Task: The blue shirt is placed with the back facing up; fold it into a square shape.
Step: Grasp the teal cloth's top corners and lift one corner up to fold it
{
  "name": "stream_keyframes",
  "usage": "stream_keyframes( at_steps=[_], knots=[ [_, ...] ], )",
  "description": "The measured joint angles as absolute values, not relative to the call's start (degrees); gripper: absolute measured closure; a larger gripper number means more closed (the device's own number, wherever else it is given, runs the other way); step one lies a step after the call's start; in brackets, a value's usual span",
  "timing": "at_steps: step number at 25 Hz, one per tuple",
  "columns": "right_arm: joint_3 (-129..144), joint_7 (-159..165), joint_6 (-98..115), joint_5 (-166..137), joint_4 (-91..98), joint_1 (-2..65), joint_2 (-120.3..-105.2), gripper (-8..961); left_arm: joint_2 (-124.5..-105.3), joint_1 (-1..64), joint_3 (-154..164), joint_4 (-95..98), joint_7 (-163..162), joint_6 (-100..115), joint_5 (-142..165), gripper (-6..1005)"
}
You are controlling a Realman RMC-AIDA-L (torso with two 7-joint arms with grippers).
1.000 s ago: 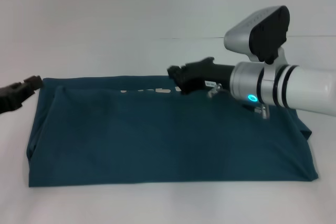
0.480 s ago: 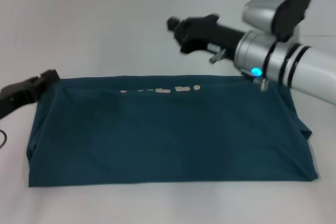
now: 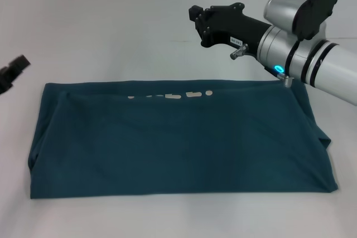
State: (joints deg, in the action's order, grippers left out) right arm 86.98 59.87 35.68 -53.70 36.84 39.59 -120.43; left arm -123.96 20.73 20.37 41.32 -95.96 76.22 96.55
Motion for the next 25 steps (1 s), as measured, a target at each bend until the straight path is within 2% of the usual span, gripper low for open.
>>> stream_keyframes(
  at_steps=[11,15,20,25],
  knots=[
    [87.59,59.56,36.07,-53.86,35.72,39.39,-120.32,941,-124.24,19.64,11.94,26.15,-63.35,83.63,78.92,887],
    [87.66,59.96,37.35,-53.62,34.63,39.15,-120.37,941,-124.19,19.42,12.14,25.98,-61.73,84.98,79.2,888],
    [87.73,59.98,38.98,-53.57,32.99,39.16,-120.54,940,-124.2,19.24,11.22,24.12,-56.65,90.03,77.86,953],
    [88.66,59.98,39.27,-53.54,32.66,38.57,-120.57,940,-123.34,18.66,11.58,27.45,-67.59,87.2,80.93,949]
  ],
)
